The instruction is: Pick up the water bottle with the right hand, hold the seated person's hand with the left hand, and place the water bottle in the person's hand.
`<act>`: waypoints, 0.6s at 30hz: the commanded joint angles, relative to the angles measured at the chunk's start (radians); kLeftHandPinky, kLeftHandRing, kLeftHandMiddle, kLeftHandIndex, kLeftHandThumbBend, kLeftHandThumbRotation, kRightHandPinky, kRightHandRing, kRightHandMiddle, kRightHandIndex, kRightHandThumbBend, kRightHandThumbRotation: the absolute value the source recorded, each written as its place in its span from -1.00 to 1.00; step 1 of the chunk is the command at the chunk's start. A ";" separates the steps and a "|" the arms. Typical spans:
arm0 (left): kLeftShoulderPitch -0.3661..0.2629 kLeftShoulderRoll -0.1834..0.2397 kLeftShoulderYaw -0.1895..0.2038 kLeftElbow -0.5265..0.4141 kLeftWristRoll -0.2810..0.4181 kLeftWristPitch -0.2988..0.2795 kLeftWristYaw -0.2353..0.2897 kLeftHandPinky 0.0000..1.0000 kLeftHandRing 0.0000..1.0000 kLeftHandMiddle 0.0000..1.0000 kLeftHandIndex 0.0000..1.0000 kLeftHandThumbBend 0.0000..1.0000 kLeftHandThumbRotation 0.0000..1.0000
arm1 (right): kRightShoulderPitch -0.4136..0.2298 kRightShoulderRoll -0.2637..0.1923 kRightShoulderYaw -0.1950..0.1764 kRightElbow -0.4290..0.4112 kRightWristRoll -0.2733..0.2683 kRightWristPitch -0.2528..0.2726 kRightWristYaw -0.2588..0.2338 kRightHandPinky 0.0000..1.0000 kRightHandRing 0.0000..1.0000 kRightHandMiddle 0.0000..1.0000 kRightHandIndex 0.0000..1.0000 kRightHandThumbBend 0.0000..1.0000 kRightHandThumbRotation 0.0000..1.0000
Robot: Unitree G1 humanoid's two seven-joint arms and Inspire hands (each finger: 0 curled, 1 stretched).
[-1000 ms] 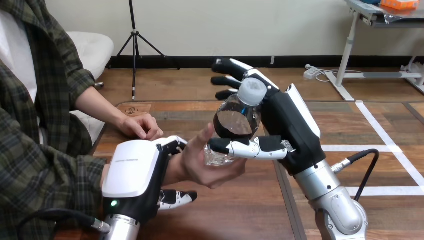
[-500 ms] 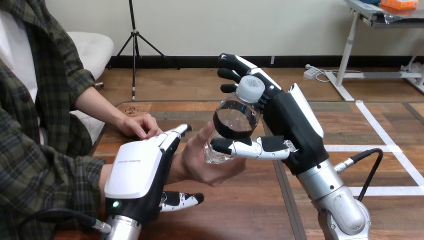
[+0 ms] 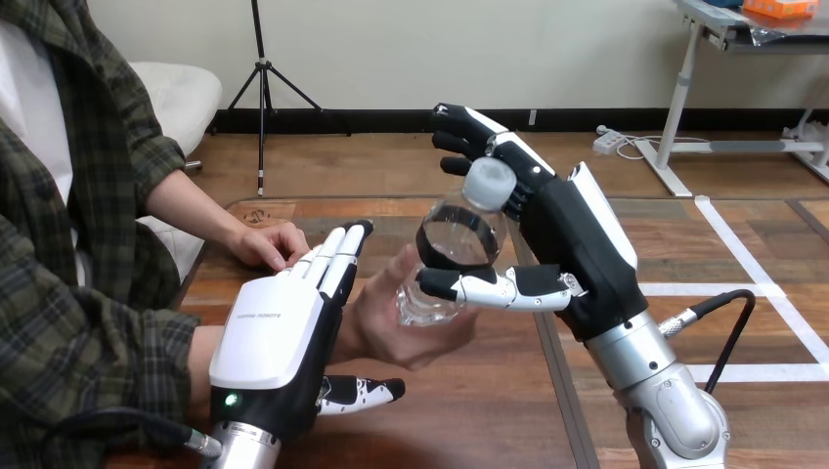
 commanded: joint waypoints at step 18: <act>-0.029 -0.002 0.006 -0.007 -0.067 -0.071 0.010 0.72 0.95 0.99 1.00 1.00 -0.37 | -0.061 -0.018 -0.009 -0.022 -0.035 -0.032 -0.030 0.87 0.94 0.95 0.84 0.59 -0.72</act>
